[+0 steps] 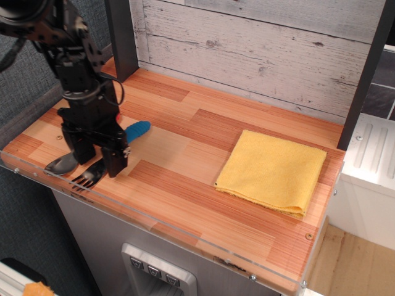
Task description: Moved blue fork from right to left next to red fork
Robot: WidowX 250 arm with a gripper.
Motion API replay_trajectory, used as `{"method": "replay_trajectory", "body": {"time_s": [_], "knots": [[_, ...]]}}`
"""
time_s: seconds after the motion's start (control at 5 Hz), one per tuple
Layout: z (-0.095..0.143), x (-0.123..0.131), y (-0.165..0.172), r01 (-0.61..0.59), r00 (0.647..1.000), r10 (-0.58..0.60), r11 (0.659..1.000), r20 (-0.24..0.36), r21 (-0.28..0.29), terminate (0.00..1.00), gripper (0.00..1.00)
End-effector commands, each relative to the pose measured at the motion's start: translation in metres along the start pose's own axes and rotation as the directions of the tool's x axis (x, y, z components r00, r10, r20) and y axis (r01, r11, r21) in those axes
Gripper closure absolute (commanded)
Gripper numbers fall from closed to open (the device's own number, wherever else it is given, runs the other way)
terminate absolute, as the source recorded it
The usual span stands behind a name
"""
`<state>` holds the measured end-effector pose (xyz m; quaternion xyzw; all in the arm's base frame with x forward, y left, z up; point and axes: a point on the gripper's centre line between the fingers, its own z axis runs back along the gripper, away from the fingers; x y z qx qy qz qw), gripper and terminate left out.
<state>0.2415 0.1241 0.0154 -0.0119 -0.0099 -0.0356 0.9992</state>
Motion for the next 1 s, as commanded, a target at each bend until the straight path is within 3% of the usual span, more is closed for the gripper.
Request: {"method": "replay_trajectory", "body": {"time_s": [0.0,0.4,0.6,0.8], "knots": [[0.057,0.011,0.003,0.032,0.988,-0.043,0.997,0.148,0.073,0.0,0.0],[0.085,0.026,-0.019,0.04,0.993,-0.053,0.993,0.11,0.113,0.0,0.0],[0.098,0.035,-0.038,0.019,0.993,-0.03,0.995,0.111,0.102,0.0,0.0],[0.112,0.045,-0.055,-0.005,0.994,-0.006,0.995,0.107,0.095,1.0,0.0]]}}
